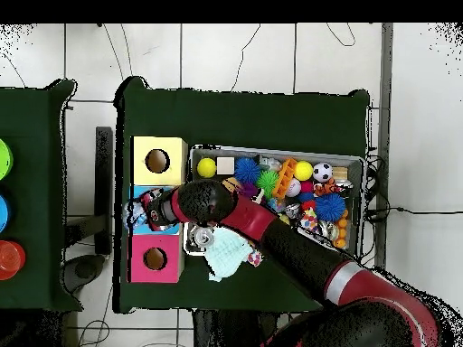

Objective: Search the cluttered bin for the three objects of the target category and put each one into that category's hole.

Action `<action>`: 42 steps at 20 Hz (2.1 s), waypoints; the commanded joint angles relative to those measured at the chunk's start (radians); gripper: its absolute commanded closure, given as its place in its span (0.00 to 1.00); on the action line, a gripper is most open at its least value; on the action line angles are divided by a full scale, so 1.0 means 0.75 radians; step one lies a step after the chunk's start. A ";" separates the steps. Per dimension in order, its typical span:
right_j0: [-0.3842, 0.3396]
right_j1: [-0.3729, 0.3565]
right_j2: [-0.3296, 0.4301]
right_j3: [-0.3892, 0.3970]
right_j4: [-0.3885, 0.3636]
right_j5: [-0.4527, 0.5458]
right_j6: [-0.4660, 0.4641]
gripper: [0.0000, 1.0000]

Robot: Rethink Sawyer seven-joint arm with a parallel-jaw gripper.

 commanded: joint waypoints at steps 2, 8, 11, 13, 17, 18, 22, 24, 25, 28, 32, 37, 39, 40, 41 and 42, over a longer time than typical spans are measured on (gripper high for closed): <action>-0.037 -0.110 -0.114 0.003 0.046 0.060 0.093 0.00; -0.041 -0.159 -0.118 0.014 0.089 0.117 0.123 0.00; -0.017 -0.150 -0.167 -0.013 0.068 0.084 0.115 0.00; -0.003 -0.142 -0.203 -0.039 0.054 0.083 0.108 0.00; -0.003 -0.138 -0.210 -0.041 0.060 0.077 0.096 0.00; -0.001 -0.138 -0.214 -0.043 0.060 0.079 0.093 0.00; 0.029 -0.149 -0.258 -0.062 0.033 0.053 0.089 0.00; 0.038 -0.147 -0.279 -0.072 0.024 0.047 0.083 0.00; 0.051 -0.141 -0.297 -0.081 0.019 0.043 0.081 0.00; 0.058 -0.126 -0.300 -0.077 0.023 0.009 0.071 0.00; 0.085 -0.090 -0.328 -0.102 0.016 -0.044 0.066 0.00; 0.117 -0.035 -0.365 -0.159 0.007 -0.079 0.060 0.00; 0.120 -0.023 -0.366 -0.174 0.013 -0.077 0.059 0.00; 0.123 -0.023 -0.368 -0.177 0.013 -0.077 0.061 0.00; 0.126 -0.033 -0.369 -0.173 0.015 -0.076 0.069 0.00; 0.128 -0.035 -0.370 -0.176 0.016 -0.073 0.072 0.00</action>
